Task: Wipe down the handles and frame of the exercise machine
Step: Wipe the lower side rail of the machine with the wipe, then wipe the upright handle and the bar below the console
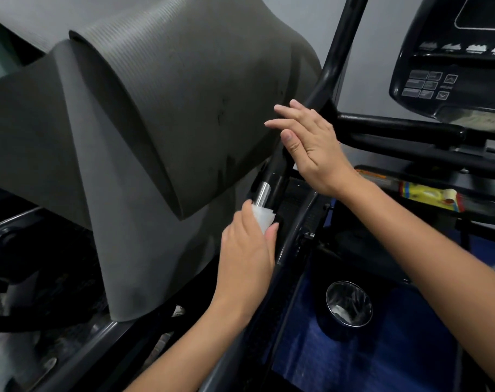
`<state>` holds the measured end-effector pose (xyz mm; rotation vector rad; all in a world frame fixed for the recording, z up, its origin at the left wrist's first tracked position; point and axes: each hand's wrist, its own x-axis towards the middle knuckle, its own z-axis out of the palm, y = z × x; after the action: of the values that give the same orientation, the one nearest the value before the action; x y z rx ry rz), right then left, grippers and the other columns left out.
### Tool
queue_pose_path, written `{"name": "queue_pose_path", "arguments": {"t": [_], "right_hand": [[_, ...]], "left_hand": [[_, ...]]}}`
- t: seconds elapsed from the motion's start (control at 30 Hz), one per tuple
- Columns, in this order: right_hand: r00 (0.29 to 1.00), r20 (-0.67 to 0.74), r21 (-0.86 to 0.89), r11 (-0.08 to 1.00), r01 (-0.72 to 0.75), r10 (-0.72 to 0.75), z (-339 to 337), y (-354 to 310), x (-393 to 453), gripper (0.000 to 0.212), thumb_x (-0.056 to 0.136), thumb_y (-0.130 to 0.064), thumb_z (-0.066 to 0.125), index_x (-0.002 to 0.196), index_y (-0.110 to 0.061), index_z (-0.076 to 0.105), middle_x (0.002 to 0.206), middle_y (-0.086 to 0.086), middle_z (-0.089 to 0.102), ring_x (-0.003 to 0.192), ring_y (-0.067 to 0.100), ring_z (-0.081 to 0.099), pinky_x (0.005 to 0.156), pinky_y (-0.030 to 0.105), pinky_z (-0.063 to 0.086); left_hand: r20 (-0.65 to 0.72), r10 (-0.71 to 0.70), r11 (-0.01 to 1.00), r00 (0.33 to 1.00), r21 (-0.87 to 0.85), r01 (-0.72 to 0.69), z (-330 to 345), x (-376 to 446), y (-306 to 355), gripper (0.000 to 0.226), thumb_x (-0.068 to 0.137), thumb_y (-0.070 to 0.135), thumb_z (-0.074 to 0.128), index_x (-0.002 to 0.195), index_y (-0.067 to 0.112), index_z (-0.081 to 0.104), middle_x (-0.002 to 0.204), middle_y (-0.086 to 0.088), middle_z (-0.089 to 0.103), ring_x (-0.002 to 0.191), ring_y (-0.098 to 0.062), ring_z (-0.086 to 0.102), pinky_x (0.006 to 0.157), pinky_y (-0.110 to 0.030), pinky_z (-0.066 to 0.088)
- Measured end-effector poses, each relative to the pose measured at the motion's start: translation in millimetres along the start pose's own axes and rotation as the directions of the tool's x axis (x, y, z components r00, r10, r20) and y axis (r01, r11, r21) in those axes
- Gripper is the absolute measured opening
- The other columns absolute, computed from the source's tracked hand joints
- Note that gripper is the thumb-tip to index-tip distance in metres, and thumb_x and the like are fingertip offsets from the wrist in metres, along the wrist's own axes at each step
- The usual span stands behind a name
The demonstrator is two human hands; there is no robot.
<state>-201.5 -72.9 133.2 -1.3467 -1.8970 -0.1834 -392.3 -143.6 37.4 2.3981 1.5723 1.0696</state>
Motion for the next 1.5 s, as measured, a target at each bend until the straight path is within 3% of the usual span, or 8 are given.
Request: {"name": "queue_pose_path", "arguments": {"t": [0.23,0.37,0.6,0.77,0.97,1.17,1.4,1.5], "right_hand": [[0.999,0.016,0.13,0.991,-0.032,0.03,-8.2,15.1,4.4,0.044,0.107,-0.032,0.033,0.146,-0.019,0.05,0.159,-0.001,0.036,0.151,0.013,0.021,0.123,0.039,0.02],[0.996,-0.002,0.156,0.984,-0.089,0.091,-5.2,15.0,1.0,0.045,0.107,-0.036,0.035,0.149,-0.023,0.044,0.161,-0.003,0.03,0.152,0.012,0.016,0.124,0.036,0.017],[0.99,0.024,0.232,0.962,-0.142,0.14,-9.8,17.4,5.1,0.043,0.108,-0.029,0.034,0.148,-0.019,0.047,0.157,-0.003,0.038,0.151,0.01,0.02,0.123,0.027,0.014],[0.992,0.046,0.221,0.967,-0.124,0.117,-17.9,22.3,8.4,0.04,0.107,-0.027,0.039,0.144,-0.018,0.052,0.153,-0.003,0.044,0.148,0.011,0.027,0.121,0.023,0.019],[0.984,0.097,0.214,0.962,-0.169,0.151,-23.1,32.6,13.4,0.046,0.104,-0.036,0.046,0.149,-0.023,0.046,0.159,-0.004,0.035,0.15,0.008,0.02,0.123,0.029,0.017],[0.981,0.085,0.225,0.956,-0.189,0.174,-23.2,39.8,17.5,0.042,0.104,-0.04,0.044,0.142,-0.025,0.054,0.154,-0.007,0.042,0.148,0.009,0.024,0.12,0.029,0.019],[0.981,0.117,0.179,0.969,-0.171,0.152,-31.5,48.2,33.5,0.036,0.104,-0.03,0.039,0.126,-0.024,0.067,0.134,-0.007,0.057,0.129,0.01,0.046,0.112,0.027,0.032],[0.977,0.131,0.175,0.967,-0.188,0.166,-31.5,49.8,32.3,0.038,0.106,-0.028,0.04,0.136,-0.019,0.06,0.145,-0.001,0.052,0.138,0.008,0.038,0.111,0.011,0.02]], "left_hand": [[0.201,-0.065,0.921,0.977,-0.364,0.136,-17.0,87.3,30.4,0.052,0.102,0.057,0.035,0.116,0.012,0.057,0.104,-0.01,0.071,0.091,-0.03,0.068,0.079,-0.038,0.051],[0.503,-0.115,0.657,0.857,-0.608,0.445,-26.0,103.7,22.5,0.067,0.103,0.063,0.025,0.094,0.014,0.069,0.075,-0.007,0.075,0.066,-0.018,0.072,0.064,-0.026,0.058],[0.807,-0.061,0.399,0.587,-0.519,0.756,-28.9,77.1,1.1,0.084,0.1,0.068,0.016,0.087,0.001,0.064,0.069,-0.015,0.061,0.055,-0.026,0.059,0.057,-0.031,0.055],[0.611,-0.161,0.527,0.775,-0.611,0.591,-25.7,117.0,34.5,0.083,0.104,0.063,0.012,0.082,0.005,0.068,0.062,-0.01,0.068,0.053,-0.027,0.064,0.062,-0.033,0.053],[0.12,-0.056,0.915,0.991,-0.39,0.099,-15.6,90.3,43.9,0.041,0.106,0.052,0.026,0.115,0.025,0.055,0.098,0.008,0.069,0.088,-0.017,0.067,0.081,-0.039,0.05],[0.019,0.082,0.989,0.996,-0.126,-0.079,-17.4,81.2,44.2,0.056,0.104,0.046,0.036,0.14,0.003,0.042,0.126,-0.017,0.061,0.106,-0.033,0.063,0.083,-0.04,0.049],[0.285,-0.035,0.927,0.958,-0.348,0.137,-21.7,166.8,65.3,0.063,0.099,0.066,0.031,0.105,0.013,0.064,0.076,-0.004,0.074,0.059,-0.011,0.072,0.07,-0.03,0.055],[0.2,-0.089,0.945,0.976,-0.293,0.146,-14.9,142.7,61.8,0.058,0.099,0.065,0.034,0.109,0.014,0.06,0.086,-0.006,0.073,0.073,-0.023,0.071,0.076,-0.036,0.055]]}}
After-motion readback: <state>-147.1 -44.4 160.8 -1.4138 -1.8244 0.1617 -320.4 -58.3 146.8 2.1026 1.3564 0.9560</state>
